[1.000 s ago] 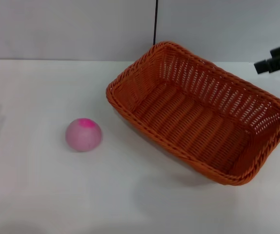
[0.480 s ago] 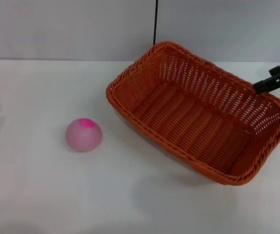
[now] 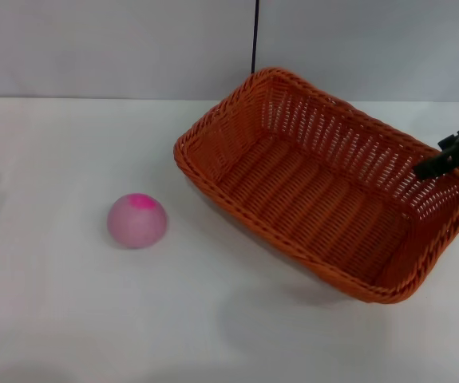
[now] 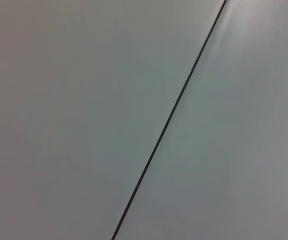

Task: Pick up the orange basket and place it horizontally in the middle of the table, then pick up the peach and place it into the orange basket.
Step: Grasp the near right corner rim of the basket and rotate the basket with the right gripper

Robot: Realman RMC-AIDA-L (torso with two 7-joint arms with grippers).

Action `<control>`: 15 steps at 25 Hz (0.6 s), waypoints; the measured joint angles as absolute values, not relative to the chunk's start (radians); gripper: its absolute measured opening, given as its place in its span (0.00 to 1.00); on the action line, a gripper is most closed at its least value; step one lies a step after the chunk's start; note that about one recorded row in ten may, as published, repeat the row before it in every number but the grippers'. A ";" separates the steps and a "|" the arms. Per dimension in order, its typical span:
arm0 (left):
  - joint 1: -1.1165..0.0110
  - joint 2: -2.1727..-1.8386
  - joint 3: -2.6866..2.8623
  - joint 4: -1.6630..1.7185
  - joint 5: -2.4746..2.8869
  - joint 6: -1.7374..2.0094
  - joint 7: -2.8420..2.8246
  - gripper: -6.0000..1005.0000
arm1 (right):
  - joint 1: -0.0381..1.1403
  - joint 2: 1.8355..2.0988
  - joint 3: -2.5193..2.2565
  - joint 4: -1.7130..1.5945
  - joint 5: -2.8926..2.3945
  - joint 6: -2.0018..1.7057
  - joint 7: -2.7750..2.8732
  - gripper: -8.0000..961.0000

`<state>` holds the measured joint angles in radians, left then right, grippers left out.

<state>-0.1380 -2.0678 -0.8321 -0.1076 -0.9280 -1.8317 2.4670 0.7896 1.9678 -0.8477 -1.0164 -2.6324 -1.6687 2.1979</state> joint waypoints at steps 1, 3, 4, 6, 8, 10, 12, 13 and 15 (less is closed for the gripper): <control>-0.138 -2.068 -0.832 -0.108 -0.928 -1.832 2.467 0.83 | 0.790 1.968 -0.848 -1.016 -2.632 -1.669 2.198 0.79; -0.138 -2.068 -0.832 -0.107 -0.928 -1.832 2.467 0.83 | 0.790 1.970 -0.848 -1.012 -2.634 -1.663 2.197 0.79; -0.138 -2.068 -0.831 -0.107 -0.928 -1.832 2.467 0.83 | 0.790 1.971 -0.848 -1.006 -2.635 -1.659 2.196 0.79; -0.138 -2.068 -0.831 -0.107 -0.928 -1.833 2.467 0.83 | 0.790 1.971 -0.852 -0.988 -2.635 -1.645 2.193 0.79; -0.138 -2.068 -0.831 -0.107 -0.928 -1.833 2.467 0.83 | 0.790 1.971 -0.873 -0.949 -2.636 -1.609 2.192 0.79; -0.137 -2.068 -0.832 -0.107 -0.928 -1.833 2.467 0.83 | 0.789 1.972 -0.900 -0.928 -2.636 -1.585 2.190 0.79; -0.137 -2.068 -0.832 -0.107 -0.928 -1.832 2.467 0.83 | 0.787 1.973 -0.911 -0.923 -2.637 -1.574 2.189 0.79; -0.137 -2.068 -0.832 -0.107 -0.928 -1.832 2.467 0.83 | 0.785 1.975 -0.920 -0.920 -2.637 -1.564 2.188 0.79; -0.136 -2.068 -0.831 -0.108 -0.928 -1.832 2.467 0.83 | 0.778 1.983 -0.928 -0.922 -2.637 -1.547 2.174 0.79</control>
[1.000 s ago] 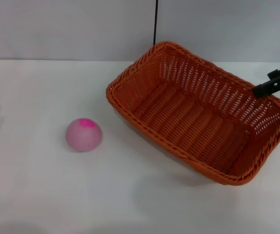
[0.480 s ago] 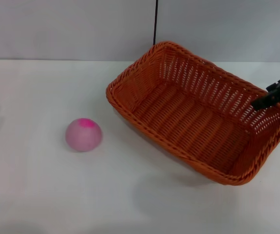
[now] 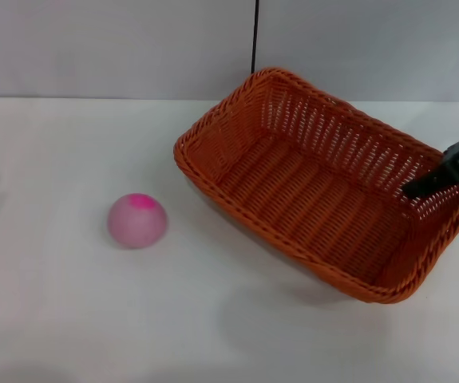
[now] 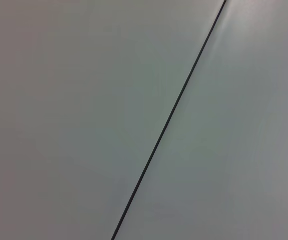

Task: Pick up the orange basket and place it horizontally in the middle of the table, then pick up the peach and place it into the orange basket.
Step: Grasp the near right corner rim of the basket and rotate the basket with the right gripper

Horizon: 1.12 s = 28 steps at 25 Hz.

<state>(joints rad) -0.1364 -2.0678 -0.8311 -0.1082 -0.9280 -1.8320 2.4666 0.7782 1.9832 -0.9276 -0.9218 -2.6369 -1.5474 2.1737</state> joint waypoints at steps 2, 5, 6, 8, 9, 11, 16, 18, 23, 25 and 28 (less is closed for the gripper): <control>-0.136 -2.068 -0.831 -0.108 -0.928 -1.832 2.467 0.83 | 0.772 1.986 -0.928 -0.931 -2.637 -1.539 2.158 0.76; -0.136 -2.068 -0.831 -0.107 -0.928 -1.831 2.467 0.83 | 0.764 1.989 -0.926 -0.938 -2.633 -1.531 2.145 0.69; -0.136 -2.068 -0.830 -0.106 -0.928 -1.831 2.467 0.83 | 0.764 1.989 -0.926 -0.938 -2.633 -1.531 2.145 0.65; -0.136 -2.069 -0.830 -0.106 -0.928 -1.830 2.467 0.83 | 0.764 1.992 -0.918 -0.939 -2.632 -1.530 2.142 0.57; -0.134 -2.069 -0.830 -0.106 -0.928 -1.829 2.467 0.83 | 0.763 1.995 -0.911 -0.943 -2.631 -1.527 2.141 0.53; -0.132 -2.069 -0.830 -0.106 -0.928 -1.829 2.467 0.83 | 0.758 2.003 -0.903 -0.958 -2.630 -1.522 2.139 0.44; -0.131 -2.069 -0.831 -0.106 -0.928 -1.828 2.467 0.83 | 0.750 2.011 -0.900 -0.977 -2.628 -1.520 2.137 0.23; -0.130 -2.069 -0.831 -0.106 -0.928 -1.827 2.467 0.83 | 0.746 2.012 -0.887 -0.977 -2.621 -1.510 2.135 0.22; -0.128 -2.069 -0.832 -0.106 -0.928 -1.825 2.467 0.83 | 0.709 2.007 -0.863 -0.991 -2.497 -1.505 2.101 0.19; -0.127 -2.069 -0.833 -0.106 -0.928 -1.825 2.467 0.83 | 0.701 2.004 -0.860 -0.996 -2.469 -1.505 2.094 0.19; -0.127 -2.069 -0.834 -0.106 -0.928 -1.825 2.467 0.83 | 0.674 1.996 -0.860 -1.016 -2.401 -1.508 2.066 0.18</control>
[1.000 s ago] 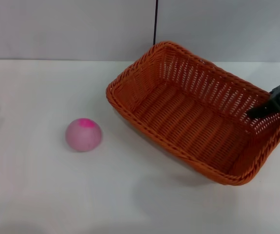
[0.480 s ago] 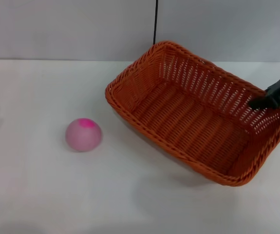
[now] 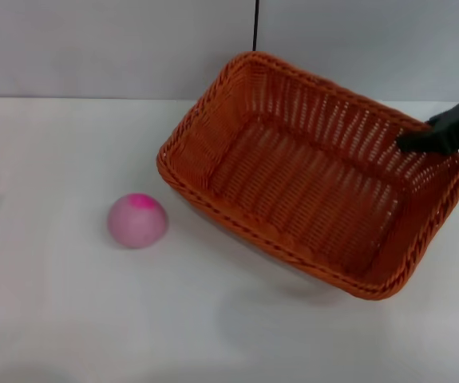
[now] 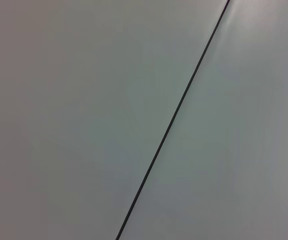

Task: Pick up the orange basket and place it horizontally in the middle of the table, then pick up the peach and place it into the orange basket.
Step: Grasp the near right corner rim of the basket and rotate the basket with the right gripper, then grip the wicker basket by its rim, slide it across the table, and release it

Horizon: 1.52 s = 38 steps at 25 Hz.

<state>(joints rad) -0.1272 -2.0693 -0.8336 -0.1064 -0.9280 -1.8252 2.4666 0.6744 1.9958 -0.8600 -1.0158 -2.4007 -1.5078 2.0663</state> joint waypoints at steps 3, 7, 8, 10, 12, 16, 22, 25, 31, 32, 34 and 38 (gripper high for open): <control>-0.127 -2.069 -0.835 -0.107 -0.928 -1.825 2.467 0.83 | 0.657 1.991 -0.859 -1.038 -2.365 -1.517 2.043 0.17; -0.127 -2.069 -0.835 -0.106 -0.928 -1.825 2.467 0.83 | 0.646 1.990 -0.857 -1.066 -2.344 -1.542 2.021 0.17; -0.127 -2.069 -0.835 -0.106 -0.928 -1.824 2.467 0.83 | 0.643 1.990 -0.853 -1.079 -2.330 -1.557 2.011 0.17; -0.127 -2.069 -0.835 -0.106 -0.928 -1.824 2.467 0.83 | 0.641 1.990 -0.851 -1.086 -2.321 -1.564 2.006 0.17; -0.127 -2.069 -0.835 -0.107 -0.928 -1.824 2.467 0.83 | 0.636 1.990 -0.847 -1.098 -2.302 -1.570 1.999 0.16; -0.127 -2.069 -0.835 -0.108 -0.928 -1.824 2.467 0.83 | 0.622 1.986 -0.824 -1.122 -2.258 -1.584 1.978 0.16; -0.127 -2.068 -0.835 -0.110 -0.928 -1.824 2.467 0.83 | 0.619 1.975 -0.778 -1.146 -2.216 -1.623 1.937 0.16; -0.128 -2.068 -0.836 -0.111 -0.928 -1.824 2.467 0.83 | 0.619 1.969 -0.752 -1.163 -2.186 -1.665 1.894 0.16; -0.131 -2.068 -0.838 -0.113 -0.928 -1.824 2.467 0.83 | 0.657 1.939 -0.720 -1.174 -2.156 -1.840 1.765 0.16; -0.131 -2.068 -0.838 -0.113 -0.928 -1.824 2.467 0.83 | 0.657 1.939 -0.720 -1.174 -2.156 -1.840 1.765 0.16; -0.132 -2.068 -0.838 -0.113 -0.928 -1.824 2.467 0.83 | 0.680 1.928 -0.724 -1.171 -2.173 -1.892 1.758 0.16; -0.135 -2.068 -0.838 -0.115 -0.928 -1.824 2.467 0.83 | 0.742 1.915 -0.743 -1.132 -2.285 -1.962 1.755 0.16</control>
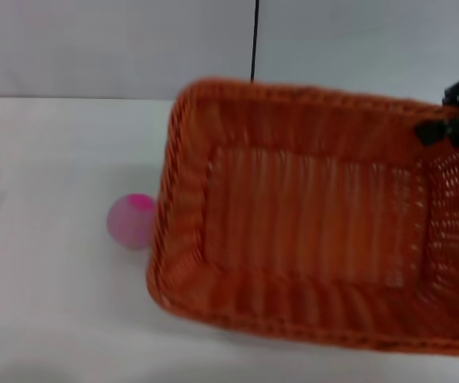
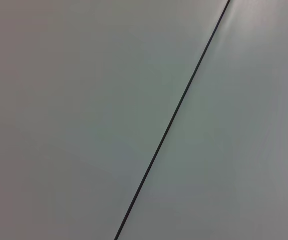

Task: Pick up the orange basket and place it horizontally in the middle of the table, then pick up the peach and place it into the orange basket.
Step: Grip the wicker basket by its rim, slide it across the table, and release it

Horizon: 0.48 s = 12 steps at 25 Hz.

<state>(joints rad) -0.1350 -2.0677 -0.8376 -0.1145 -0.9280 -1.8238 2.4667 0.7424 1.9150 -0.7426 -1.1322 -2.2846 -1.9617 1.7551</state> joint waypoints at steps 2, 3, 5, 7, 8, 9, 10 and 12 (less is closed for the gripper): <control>-0.135 -2.068 -0.838 -0.115 -0.928 -1.824 2.467 0.83 | 0.753 1.914 -0.750 -1.120 -2.305 -1.963 1.755 0.16; -0.135 -2.068 -0.838 -0.115 -0.928 -1.824 2.467 0.83 | 0.771 1.912 -0.767 -1.084 -2.332 -1.958 1.750 0.16; -0.135 -2.068 -0.838 -0.115 -0.928 -1.824 2.466 0.83 | 0.787 1.910 -0.780 -1.044 -2.347 -1.947 1.741 0.16; -0.135 -2.068 -0.838 -0.115 -0.928 -1.824 2.463 0.83 | 0.794 1.909 -0.787 -1.022 -2.350 -1.940 1.735 0.16; -0.135 -2.068 -0.836 -0.115 -0.928 -1.827 2.456 0.83 | 0.809 1.906 -0.801 -0.969 -2.352 -1.914 1.718 0.16; -0.135 -2.068 -0.836 -0.115 -0.928 -1.827 2.456 0.83 | 0.809 1.906 -0.801 -0.969 -2.352 -1.914 1.718 0.16; -0.135 -2.068 -0.834 -0.115 -0.927 -1.830 2.455 0.83 | 0.816 1.905 -0.808 -0.943 -2.353 -1.900 1.709 0.16; -0.135 -2.068 -0.831 -0.117 -0.923 -1.837 2.454 0.83 | 0.825 1.906 -0.818 -0.900 -2.353 -1.874 1.691 0.17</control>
<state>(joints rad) -0.1350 -2.0681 -0.8307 -0.1169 -0.9231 -1.8368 2.4540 0.8252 1.9056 -0.8177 -0.8996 -2.3534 -1.8738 1.6914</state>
